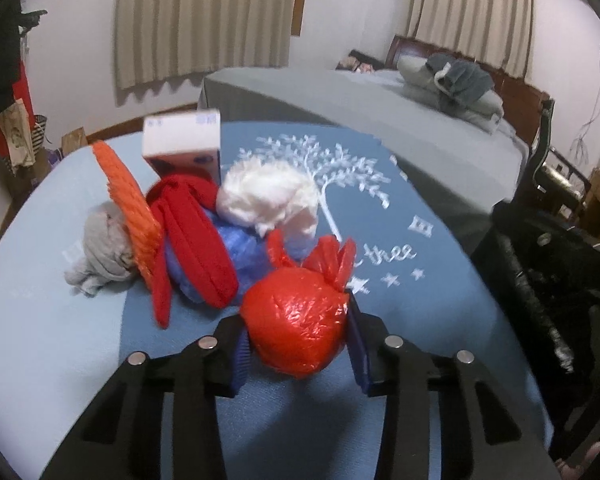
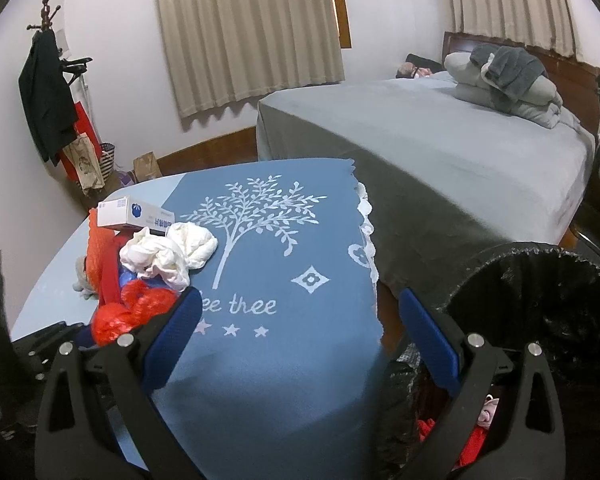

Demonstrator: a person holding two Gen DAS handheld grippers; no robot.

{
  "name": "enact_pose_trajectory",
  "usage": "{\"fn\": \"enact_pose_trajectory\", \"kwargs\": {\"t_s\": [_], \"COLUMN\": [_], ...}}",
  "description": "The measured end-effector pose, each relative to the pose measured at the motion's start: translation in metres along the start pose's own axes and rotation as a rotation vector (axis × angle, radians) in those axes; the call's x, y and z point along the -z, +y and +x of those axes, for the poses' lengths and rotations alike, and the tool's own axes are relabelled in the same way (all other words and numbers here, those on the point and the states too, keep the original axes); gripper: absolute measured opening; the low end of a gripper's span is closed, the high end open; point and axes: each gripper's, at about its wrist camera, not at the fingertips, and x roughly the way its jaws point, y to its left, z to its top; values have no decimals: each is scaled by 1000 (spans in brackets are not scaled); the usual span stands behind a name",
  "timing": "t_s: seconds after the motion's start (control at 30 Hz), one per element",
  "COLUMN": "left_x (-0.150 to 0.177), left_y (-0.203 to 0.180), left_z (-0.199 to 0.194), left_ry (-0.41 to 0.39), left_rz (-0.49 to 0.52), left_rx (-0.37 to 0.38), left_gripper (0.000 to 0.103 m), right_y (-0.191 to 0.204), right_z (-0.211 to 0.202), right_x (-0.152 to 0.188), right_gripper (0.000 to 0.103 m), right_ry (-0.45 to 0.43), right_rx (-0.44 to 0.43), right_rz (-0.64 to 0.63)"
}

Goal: Collect trash
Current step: 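Reach the left tool to the red plastic bag and close on it, then grasp the white crumpled cloth with the right tool while the left tool holds the red bag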

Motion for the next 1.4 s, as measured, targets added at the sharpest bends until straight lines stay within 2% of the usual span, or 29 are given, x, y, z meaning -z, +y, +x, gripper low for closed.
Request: {"fn": "enact_pose_trajectory", "kwargs": {"t_s": [0.17, 0.5, 0.7, 0.97, 1.4], "left_x": [-11, -34, -40, -38, -31], "left_y": [7, 43, 64, 88, 98], "left_z": [-24, -55, -54, -54, -52], "left_ry": [-61, -173, -185, -191, -180], "left_rz": [-25, -74, -96, -126, -155], "left_rx": [5, -76, -155, -202, -201], "left_gripper": [40, 40, 40, 40, 40], "right_y": [3, 27, 56, 96, 130], "right_z": [1, 16, 32, 52, 83], "right_x": [-4, -16, -23, -32, -24], "right_gripper": [96, 96, 96, 95, 54], "right_ry": [-6, -2, 10, 31, 138], "right_rx": [-8, -51, -93, -154, -219], "right_rz": [-8, -32, -69, -97, -139]}}
